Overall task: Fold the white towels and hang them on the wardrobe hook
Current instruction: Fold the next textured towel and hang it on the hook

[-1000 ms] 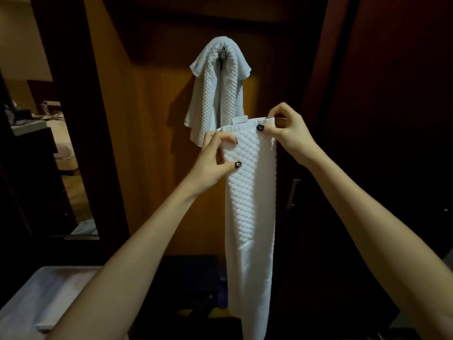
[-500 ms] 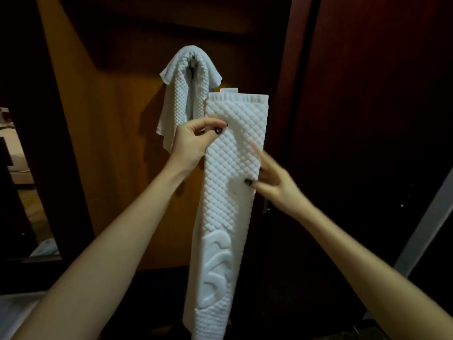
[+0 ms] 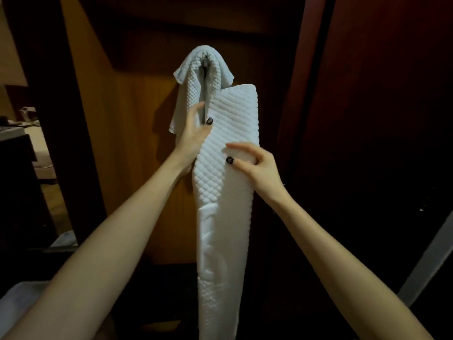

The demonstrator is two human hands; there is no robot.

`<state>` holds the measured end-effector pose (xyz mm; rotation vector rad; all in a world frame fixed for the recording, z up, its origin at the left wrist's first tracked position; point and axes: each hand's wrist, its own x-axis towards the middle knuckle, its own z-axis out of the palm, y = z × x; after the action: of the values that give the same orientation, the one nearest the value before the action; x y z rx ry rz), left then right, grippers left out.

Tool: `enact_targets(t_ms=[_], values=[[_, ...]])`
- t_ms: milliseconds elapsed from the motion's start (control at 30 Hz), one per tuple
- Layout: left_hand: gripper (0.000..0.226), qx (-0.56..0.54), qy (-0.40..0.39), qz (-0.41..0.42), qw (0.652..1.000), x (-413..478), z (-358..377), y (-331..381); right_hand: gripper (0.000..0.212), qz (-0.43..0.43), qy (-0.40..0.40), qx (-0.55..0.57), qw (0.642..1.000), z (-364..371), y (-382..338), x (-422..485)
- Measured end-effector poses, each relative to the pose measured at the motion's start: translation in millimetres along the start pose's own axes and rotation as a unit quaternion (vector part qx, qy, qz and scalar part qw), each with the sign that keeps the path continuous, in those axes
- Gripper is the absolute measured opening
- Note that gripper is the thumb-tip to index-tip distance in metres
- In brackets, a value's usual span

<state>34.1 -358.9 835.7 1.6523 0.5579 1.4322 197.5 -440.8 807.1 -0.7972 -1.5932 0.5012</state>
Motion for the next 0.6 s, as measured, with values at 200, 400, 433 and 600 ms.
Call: enact_targets(t_ms=[200,400,433,600], values=[[0.033,-0.155,0.020,-0.099,0.983,-63,6,-48,0.029,-0.011,0.021,-0.034,0.999,-29,-8,30],[0.066,-0.189,-0.051,-0.126,0.972,-78,23,-62,0.026,0.046,0.052,0.003,0.998,-55,0,36],[0.065,-0.158,-0.053,-0.114,0.979,-78,27,-62,0.026,0.057,0.051,0.014,0.997,-58,1,35],[0.026,-0.129,-0.042,-0.079,0.988,-74,37,-67,0.026,0.127,0.038,0.087,0.987,-73,-2,33]])
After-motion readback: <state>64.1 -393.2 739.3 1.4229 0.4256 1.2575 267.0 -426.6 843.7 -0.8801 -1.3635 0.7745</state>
